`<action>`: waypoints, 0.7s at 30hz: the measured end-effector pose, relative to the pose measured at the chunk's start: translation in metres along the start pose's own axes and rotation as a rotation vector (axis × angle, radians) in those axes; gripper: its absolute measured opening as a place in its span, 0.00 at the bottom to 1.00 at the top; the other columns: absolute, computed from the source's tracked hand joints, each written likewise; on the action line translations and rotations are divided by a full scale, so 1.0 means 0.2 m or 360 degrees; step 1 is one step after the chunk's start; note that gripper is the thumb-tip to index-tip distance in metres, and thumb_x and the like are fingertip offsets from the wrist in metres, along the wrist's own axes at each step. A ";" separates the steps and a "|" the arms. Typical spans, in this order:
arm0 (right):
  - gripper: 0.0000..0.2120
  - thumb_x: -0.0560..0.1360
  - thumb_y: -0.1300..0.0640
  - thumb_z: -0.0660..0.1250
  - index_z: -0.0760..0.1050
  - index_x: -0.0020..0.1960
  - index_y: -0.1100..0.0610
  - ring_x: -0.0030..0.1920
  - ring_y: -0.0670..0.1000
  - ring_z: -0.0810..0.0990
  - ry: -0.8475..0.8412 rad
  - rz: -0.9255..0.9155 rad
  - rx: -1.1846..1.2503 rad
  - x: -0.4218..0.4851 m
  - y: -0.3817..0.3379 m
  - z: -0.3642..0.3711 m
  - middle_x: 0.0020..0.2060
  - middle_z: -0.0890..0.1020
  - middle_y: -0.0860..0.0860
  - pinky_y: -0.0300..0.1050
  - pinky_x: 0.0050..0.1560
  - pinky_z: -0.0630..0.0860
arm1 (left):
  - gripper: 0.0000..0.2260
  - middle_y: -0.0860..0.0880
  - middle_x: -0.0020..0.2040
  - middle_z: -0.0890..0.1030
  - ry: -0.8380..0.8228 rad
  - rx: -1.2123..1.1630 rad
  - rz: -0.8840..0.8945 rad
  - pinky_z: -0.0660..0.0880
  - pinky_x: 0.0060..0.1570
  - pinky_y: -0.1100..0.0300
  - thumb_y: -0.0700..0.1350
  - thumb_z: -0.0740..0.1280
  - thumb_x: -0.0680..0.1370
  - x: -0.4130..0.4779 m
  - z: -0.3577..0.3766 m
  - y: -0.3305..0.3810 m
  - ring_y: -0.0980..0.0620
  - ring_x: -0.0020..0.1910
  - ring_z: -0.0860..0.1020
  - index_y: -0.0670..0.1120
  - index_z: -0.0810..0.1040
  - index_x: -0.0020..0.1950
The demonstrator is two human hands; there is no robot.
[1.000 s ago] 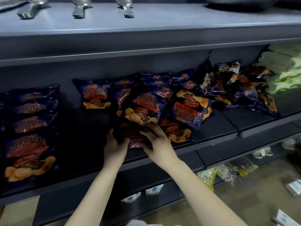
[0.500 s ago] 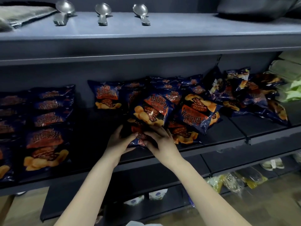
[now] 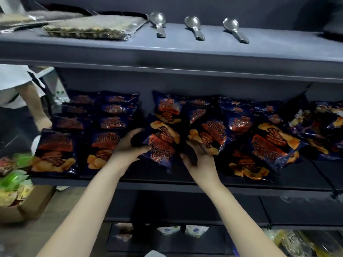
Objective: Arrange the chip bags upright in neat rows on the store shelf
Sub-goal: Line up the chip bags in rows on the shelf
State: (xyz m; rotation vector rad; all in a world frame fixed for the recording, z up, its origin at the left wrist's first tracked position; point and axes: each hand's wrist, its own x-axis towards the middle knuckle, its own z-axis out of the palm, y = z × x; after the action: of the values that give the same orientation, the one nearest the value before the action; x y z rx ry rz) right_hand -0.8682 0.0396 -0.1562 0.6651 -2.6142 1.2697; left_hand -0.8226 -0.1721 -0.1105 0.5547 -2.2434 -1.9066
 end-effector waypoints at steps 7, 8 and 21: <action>0.26 0.76 0.49 0.65 0.63 0.72 0.50 0.67 0.45 0.69 -0.0079 0.0221 0.0609 0.05 -0.12 0.12 0.68 0.69 0.46 0.45 0.66 0.69 | 0.24 0.56 0.58 0.78 -0.0294 0.0187 0.0126 0.76 0.50 0.63 0.36 0.72 0.71 -0.08 -0.31 0.07 0.58 0.54 0.78 0.62 0.74 0.57; 0.26 0.76 0.50 0.65 0.62 0.72 0.49 0.66 0.44 0.69 -0.0081 0.0239 0.0674 0.05 -0.15 0.12 0.67 0.69 0.45 0.41 0.64 0.69 | 0.24 0.57 0.58 0.78 -0.0362 0.0254 0.0109 0.77 0.50 0.61 0.37 0.72 0.71 -0.09 -0.35 0.09 0.59 0.54 0.79 0.64 0.75 0.56; 0.20 0.64 0.58 0.72 0.74 0.56 0.50 0.54 0.49 0.81 -0.0423 0.0709 0.1537 0.08 -0.27 0.15 0.51 0.83 0.49 0.51 0.58 0.76 | 0.30 0.56 0.54 0.78 -0.0003 0.0010 0.0251 0.74 0.44 0.74 0.46 0.73 0.70 -0.06 -0.23 0.08 0.63 0.53 0.76 0.54 0.64 0.69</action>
State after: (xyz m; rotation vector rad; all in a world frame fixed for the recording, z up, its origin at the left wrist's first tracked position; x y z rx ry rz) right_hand -0.8565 -0.0184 -0.1316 0.3540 -2.2612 2.7971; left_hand -0.7983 -0.2079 -0.0853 0.3650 -2.2228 -1.8245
